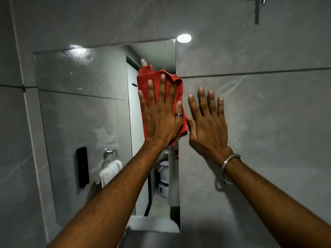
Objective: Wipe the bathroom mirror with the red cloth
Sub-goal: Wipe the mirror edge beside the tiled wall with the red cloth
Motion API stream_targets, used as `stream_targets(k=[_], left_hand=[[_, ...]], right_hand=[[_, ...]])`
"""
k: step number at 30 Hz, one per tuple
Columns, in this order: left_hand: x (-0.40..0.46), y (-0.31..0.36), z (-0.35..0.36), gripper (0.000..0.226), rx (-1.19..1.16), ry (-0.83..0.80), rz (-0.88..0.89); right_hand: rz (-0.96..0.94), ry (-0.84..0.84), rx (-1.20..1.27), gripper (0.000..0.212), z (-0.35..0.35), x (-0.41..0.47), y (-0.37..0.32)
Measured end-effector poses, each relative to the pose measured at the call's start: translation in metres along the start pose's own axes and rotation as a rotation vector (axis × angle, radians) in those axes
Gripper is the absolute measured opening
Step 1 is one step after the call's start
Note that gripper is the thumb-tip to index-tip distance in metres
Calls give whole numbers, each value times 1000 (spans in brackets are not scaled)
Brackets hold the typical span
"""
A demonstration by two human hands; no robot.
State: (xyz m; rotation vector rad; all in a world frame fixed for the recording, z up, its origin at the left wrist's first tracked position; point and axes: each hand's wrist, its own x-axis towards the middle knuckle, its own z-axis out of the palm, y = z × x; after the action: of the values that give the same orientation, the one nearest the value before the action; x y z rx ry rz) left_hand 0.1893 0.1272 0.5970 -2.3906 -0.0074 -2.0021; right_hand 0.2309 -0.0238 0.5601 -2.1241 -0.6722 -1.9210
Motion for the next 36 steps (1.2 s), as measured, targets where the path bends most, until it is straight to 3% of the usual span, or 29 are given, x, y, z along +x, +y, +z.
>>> stream_targets(k=[14, 22, 30, 33, 36], left_hand=[[-243, 3, 41, 66, -32, -67, 41], [-351, 15, 54, 54, -50, -193, -27], [-345, 10, 45, 64, -37, -216, -15], [-312, 5, 38, 74, -32, -177, 20], [-267, 2, 32, 69, -37, -194, 2]], right_hand=[[-28, -118, -88, 65, 13, -120, -8], [-35, -73, -68, 64, 18, -132, -8], [-16, -132, -57, 67, 11, -133, -9], [-17, -175, -41, 67, 5, -134, -9], [-16, -204, 18, 69, -1, -129, -9]])
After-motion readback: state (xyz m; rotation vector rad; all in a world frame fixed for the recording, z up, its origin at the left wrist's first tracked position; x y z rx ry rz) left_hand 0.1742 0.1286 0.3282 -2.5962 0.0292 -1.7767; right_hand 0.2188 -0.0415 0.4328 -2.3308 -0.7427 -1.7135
